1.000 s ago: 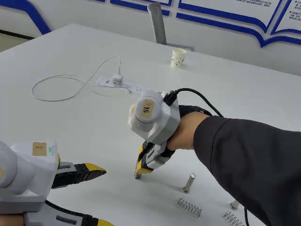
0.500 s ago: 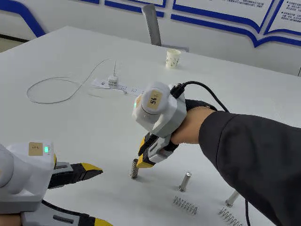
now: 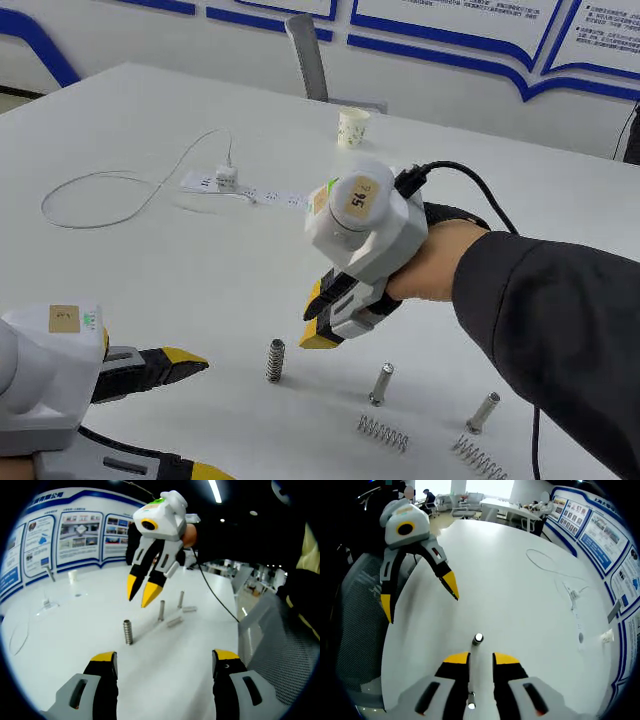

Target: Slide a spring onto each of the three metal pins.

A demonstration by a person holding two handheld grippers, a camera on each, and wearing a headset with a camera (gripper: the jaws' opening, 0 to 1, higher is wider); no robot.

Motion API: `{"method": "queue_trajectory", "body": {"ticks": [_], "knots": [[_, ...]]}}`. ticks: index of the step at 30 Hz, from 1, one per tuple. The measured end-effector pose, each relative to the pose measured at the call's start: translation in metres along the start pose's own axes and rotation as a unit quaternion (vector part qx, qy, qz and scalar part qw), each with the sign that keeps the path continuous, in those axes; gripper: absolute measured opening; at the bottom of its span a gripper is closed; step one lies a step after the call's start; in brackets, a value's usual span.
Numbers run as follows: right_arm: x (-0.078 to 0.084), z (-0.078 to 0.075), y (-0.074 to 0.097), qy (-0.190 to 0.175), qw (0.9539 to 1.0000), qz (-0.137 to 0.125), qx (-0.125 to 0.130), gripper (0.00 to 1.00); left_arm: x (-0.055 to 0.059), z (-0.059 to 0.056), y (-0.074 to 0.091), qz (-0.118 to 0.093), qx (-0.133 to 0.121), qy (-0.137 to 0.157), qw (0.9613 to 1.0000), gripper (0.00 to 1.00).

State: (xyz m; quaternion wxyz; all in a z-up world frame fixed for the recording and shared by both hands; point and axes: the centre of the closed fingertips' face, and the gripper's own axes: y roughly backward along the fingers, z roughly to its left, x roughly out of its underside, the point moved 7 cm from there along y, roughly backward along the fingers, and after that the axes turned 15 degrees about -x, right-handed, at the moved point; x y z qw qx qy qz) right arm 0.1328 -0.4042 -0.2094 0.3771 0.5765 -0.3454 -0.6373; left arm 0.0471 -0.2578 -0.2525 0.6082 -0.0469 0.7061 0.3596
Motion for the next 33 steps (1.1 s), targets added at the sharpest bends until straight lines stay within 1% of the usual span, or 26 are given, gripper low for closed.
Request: {"method": "queue_trajectory", "body": {"ticks": [5,12,20,24,33], "knots": [[0.004,0.008,0.009,-0.004,0.9999,-0.014,0.009,0.19,-0.001,0.000,0.001,-0.001,-0.001,-0.001,1.0000,0.79],[0.015,0.019,0.014,-0.015,0.9993,-0.030,0.016,0.19,-0.002,-0.001,0.001,0.000,0.000,-0.003,1.0000,0.79],[0.031,0.035,0.021,-0.033,0.9980,-0.048,0.024,0.20,-0.004,-0.001,0.001,-0.001,0.001,-0.006,1.0000,0.79],[0.039,0.042,0.024,-0.041,0.9973,-0.053,0.029,0.20,-0.005,-0.002,0.001,-0.001,0.002,-0.007,1.0000,0.79],[0.058,0.057,0.029,-0.067,0.9943,-0.072,0.041,0.20,-0.008,-0.004,0.001,-0.002,0.006,-0.011,0.9999,0.79]]}}
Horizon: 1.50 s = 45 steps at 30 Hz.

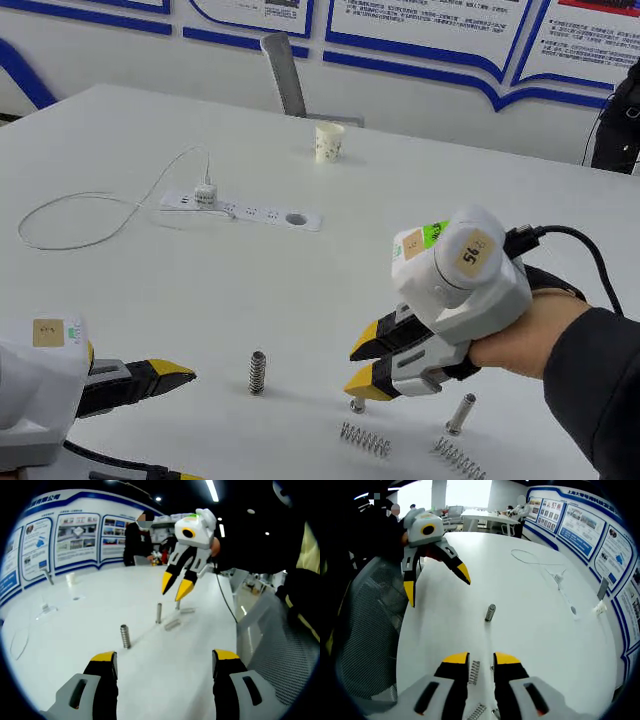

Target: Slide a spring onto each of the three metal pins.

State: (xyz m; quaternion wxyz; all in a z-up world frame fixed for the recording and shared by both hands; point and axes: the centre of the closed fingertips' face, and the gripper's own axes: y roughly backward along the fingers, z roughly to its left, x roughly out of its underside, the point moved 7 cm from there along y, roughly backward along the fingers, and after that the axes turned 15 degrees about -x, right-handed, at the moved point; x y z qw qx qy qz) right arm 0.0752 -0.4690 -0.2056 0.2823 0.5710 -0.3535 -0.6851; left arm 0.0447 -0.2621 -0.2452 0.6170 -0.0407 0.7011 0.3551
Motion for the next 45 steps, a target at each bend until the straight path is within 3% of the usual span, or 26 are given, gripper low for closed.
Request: {"method": "queue_trajectory", "body": {"ticks": [9,20,32,45], "knots": [[0.027,0.010,0.000,-0.033,0.9994,-0.006,0.004,0.20,-0.002,-0.002,0.000,0.000,0.002,-0.004,1.0000,0.79],[0.055,0.012,-0.015,-0.067,0.9977,-0.010,-0.001,0.20,-0.004,-0.003,0.001,-0.001,0.001,-0.004,1.0000,0.79],[0.074,0.006,-0.037,-0.090,0.9959,-0.009,-0.006,0.20,-0.005,-0.004,0.000,0.000,0.001,-0.004,1.0000,0.78],[0.079,0.002,-0.048,-0.089,0.9960,0.006,-0.007,0.17,-0.004,-0.005,-0.001,0.001,0.003,-0.003,1.0000,0.78]]}}
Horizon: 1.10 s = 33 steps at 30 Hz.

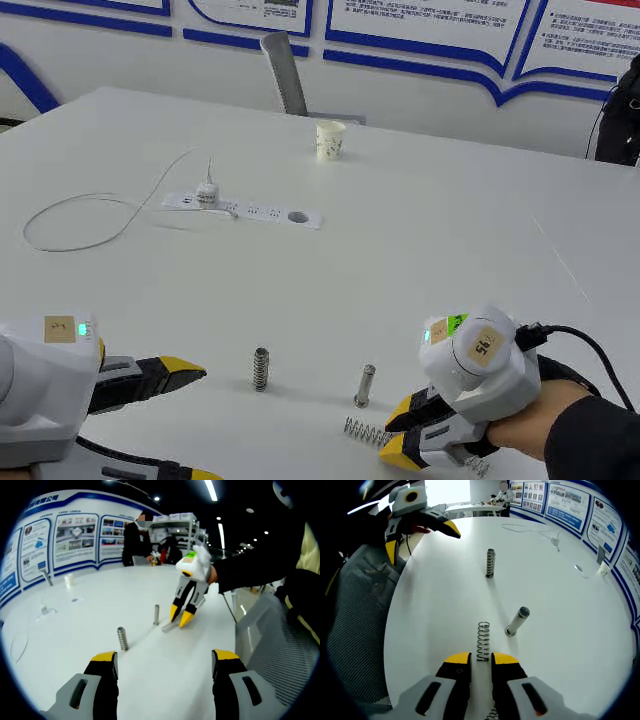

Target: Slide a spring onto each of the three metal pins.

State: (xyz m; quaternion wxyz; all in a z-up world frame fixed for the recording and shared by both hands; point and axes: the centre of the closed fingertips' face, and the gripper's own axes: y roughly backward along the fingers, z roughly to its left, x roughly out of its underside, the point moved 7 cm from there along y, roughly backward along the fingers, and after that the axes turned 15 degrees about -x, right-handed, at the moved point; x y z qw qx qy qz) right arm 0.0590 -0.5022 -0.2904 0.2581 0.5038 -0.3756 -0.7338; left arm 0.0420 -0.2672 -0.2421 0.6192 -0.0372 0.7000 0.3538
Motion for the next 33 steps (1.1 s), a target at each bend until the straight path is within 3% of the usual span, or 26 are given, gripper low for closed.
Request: {"method": "queue_trajectory", "body": {"ticks": [19,33], "knots": [[0.001,-0.001,-0.004,0.007,0.9999,0.014,0.000,0.12,0.000,-0.002,-0.001,0.000,0.003,-0.001,1.0000,0.77],[-0.007,0.008,0.012,0.013,0.9999,0.002,-0.007,0.11,-0.010,-0.010,-0.010,-0.003,0.024,-0.016,0.9996,0.73]]}}
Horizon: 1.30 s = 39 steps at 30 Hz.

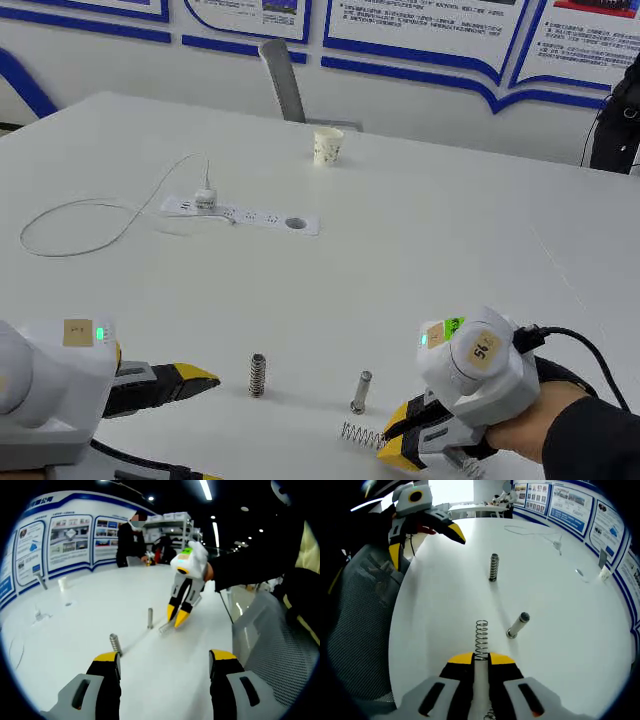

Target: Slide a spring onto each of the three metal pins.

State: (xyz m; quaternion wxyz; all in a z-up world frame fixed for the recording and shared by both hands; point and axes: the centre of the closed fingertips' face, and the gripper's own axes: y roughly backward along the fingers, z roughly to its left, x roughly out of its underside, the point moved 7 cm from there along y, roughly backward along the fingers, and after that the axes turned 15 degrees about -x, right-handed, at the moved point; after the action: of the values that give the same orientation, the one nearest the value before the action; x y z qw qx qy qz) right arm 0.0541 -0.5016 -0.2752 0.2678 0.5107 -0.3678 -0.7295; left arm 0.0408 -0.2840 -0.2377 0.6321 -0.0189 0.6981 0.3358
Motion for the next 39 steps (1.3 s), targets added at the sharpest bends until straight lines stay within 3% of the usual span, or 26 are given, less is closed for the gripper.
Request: {"method": "queue_trajectory", "body": {"ticks": [15,27,39], "knots": [[-0.027,0.018,0.025,0.051,0.9986,0.008,-0.010,0.11,-0.014,-0.006,-0.025,-0.003,0.038,-0.027,0.9989,0.63],[-0.042,0.024,0.026,0.078,0.9966,0.015,-0.022,0.11,-0.019,-0.012,-0.044,-0.008,0.060,-0.040,0.9974,0.52],[-0.050,0.032,0.024,0.101,0.9941,0.019,-0.036,0.11,-0.022,-0.018,-0.051,-0.016,0.072,-0.050,0.9960,0.38]]}}
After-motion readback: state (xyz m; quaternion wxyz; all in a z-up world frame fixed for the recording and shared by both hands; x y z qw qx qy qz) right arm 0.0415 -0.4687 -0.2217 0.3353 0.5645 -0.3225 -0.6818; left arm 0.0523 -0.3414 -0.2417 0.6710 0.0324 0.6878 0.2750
